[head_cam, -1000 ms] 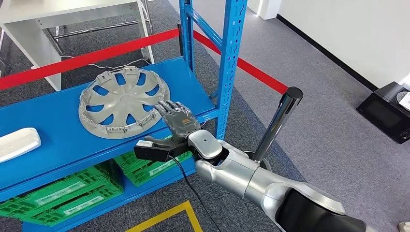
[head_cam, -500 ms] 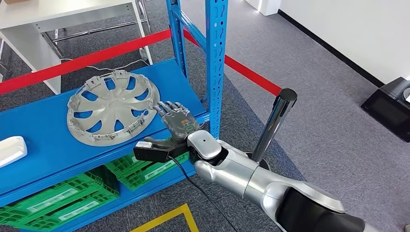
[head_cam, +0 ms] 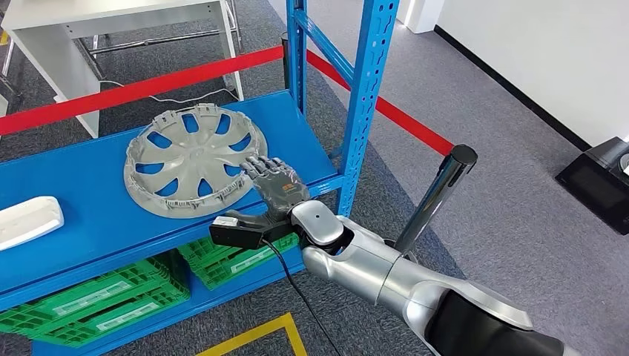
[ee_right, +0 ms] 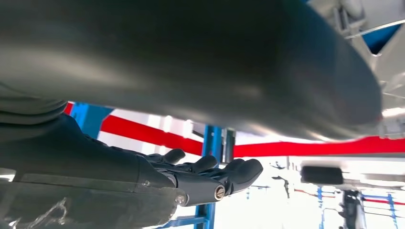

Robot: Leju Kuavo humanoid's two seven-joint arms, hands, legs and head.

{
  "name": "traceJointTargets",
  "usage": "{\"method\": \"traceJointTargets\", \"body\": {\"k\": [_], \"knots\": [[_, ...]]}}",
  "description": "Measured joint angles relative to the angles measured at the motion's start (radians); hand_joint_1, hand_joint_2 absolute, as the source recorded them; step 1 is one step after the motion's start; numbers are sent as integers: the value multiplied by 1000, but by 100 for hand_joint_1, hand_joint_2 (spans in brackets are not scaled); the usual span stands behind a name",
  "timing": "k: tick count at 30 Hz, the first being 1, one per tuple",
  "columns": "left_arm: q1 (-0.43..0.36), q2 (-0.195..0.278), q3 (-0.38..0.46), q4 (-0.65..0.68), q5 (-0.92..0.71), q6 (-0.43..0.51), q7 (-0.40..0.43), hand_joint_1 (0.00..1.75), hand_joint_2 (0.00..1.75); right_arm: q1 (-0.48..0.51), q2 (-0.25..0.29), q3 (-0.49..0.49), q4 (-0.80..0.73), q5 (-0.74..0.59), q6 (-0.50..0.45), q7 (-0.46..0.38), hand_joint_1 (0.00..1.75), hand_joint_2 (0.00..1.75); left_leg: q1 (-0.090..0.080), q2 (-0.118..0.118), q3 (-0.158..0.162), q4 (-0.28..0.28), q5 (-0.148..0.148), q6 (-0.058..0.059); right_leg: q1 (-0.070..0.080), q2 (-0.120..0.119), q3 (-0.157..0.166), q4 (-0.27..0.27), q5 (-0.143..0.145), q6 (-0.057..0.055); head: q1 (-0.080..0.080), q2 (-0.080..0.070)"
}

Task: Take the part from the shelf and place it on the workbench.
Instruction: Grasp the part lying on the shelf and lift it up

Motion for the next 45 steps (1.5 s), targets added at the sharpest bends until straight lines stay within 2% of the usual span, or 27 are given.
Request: {"method": "traceJointTargets", "body": {"k": [2,4,6,8,10,12,13,14,15,17,19,23,25,27,28,29,30,32,34,35,37,39,40,42,43,44,45], "knots": [[-1,0,0,0,0,0,0,0,0,-2,-1,0,0,0,0,0,0,0,-1,-6,1,3,-5,-6,1,13,61,-137,65,-7,1,0],[-1,-1,0,0,0,0,0,0,0,-3,-2,0,0,0,0,0,0,0,-2,-11,-2,6,-7,-15,3,25,92,-207,81,-15,-1,0],[0,-1,0,0,0,-1,0,0,0,-2,-3,0,0,0,0,0,0,0,0,-15,-3,4,-7,-26,5,24,95,-212,77,-24,-1,0],[0,-1,0,0,0,-2,0,0,0,-3,-3,-1,-1,0,0,1,0,0,1,-12,-7,18,-22,-37,1,18,100,-219,79,-36,-4,0],[-1,0,0,0,0,-3,0,0,0,-4,-3,-1,-3,0,0,1,0,0,2,-5,-42,98,-69,-47,-3,10,105,-225,80,-45,-9,0],[-1,0,0,0,0,-4,0,0,0,-2,-4,0,-3,0,0,1,0,0,3,-3,-106,227,-122,-54,-3,2,107,-225,77,-50,-13,0],[0,0,0,0,0,-4,0,0,0,-1,-4,1,-3,0,0,1,0,0,4,-2,-128,268,-129,-56,-3,-2,108,-225,76,-50,-13,0],[1,0,0,0,0,-5,0,0,0,1,-4,1,-3,0,0,1,0,0,4,-2,-134,273,-116,-57,-3,-4,109,-224,75,-49,-13,0],[2,0,0,0,0,-5,0,0,0,1,-4,1,-3,0,0,1,0,0,4,-1,-120,237,-84,-57,-4,-7,111,-223,74,-47,-13,0],[1,0,0,0,0,-5,0,0,0,0,-4,0,-3,0,0,1,0,0,3,11,-57,102,-14,-54,-4,-11,116,-220,68,-39,-14,0],[0,0,0,0,0,-5,0,0,0,-2,-4,0,-3,0,0,1,0,0,-1,23,-19,19,9,-43,0,-14,118,-217,64,-27,-16,0],[1,0,0,0,0,-6,0,0,0,-3,-4,0,-3,0,0,1,0,0,-2,17,-17,9,7,-12,0,-20,118,-210,52,-5,-12,0],[1,0,0,0,0,-6,0,0,0,-5,-5,-1,-3,0,0,1,0,0,1,14,-16,6,11,-2,-1,-12,86,-134,4,3,-8,0],[1,0,0,0,0,-6,0,0,0,-2,-6,0,-3,0,0,1,0,0,-1,9,-17,7,10,4,-2,-6,22,3,-58,6,-4,0],[2,0,0,0,0,-6,0,0,0,1,-7,0,-3,0,0,1,0,0,-2,6,-17,7,10,5,-2,-6,-4,54,-71,6,-4,0],[2,0,0,0,0,-6,0,0,0,3,-8,0,-3,0,1,1,0,0,-4,1,-17,8,10,5,-1,-6,-13,70,-65,4,-3,0],[3,0,0,0,0,-6,0,0,0,3,-8,1,-3,0,2,1,0,0,-5,-4,-16,8,9,5,-1,-4,-4,45,-39,1,-3,0],[1,0,0,0,0,-6,0,0,0,1,-9,0,-3,0,4,1,0,0,-6,-16,-15,9,8,3,0,14,55,-89,34,-10,-2,0],[0,0,0,-1,0,-6,0,0,0,-1,-9,0,-3,0,5,1,0,0,-6,-27,-19,11,7,-5,1,36,101,-194,70,-18,-3,0],[-1,-1,0,-1,0,-6,0,0,0,-1,-10,0,-3,0,5,1,0,0,-5,-32,-22,12,7,-11,3,42,107,-210,69,-21,-3,0],[1,-1,0,-1,0,-7,0,0,0,-1,-9,0,-3,0,6,1,0,0,-2,-39,-25,11,7,-23,3,35,109,-217,70,-28,-2,0],[1,0,0,-1,0,-7,0,0,0,-3,-7,0,-5,0,6,0,0,0,-2,-29,-33,34,-14,-35,-3,25,116,-228,73,-37,-7,0],[0,0,0,-1,0,-7,0,0,0,-4,-7,0,-5,0,6,0,0,0,-2,-20,-49,72,-38,-41,-6,19,120,-232,74,-41,-11,0],[-2,0,0,-1,-1,-7,0,0,0,-2,-8,0,-5,0,6,-1,0,0,1,-6,-105,193,-95,-51,-6,6,123,-233,72,-45,-19,0],[-1,0,0,-1,-1,-7,0,0,0,0,-8,1,-5,0,7,-1,0,0,2,-3,-131,247,-112,-55,-6,0,124,-232,71,-46,-19,0],[0,0,0,-1,-1,-7,0,0,0,1,-8,1,-5,0,7,-1,0,0,3,-2,-145,271,-111,-58,-6,-5,124,-231,70,-45,-20,0],[1,0,0,-1,-2,-7,0,0,0,1,-8,2,-5,0,7,-1,0,0,5,-1,-139,257,-90,-60,-7,-9,125,-230,68,-44,-20,0]]}}
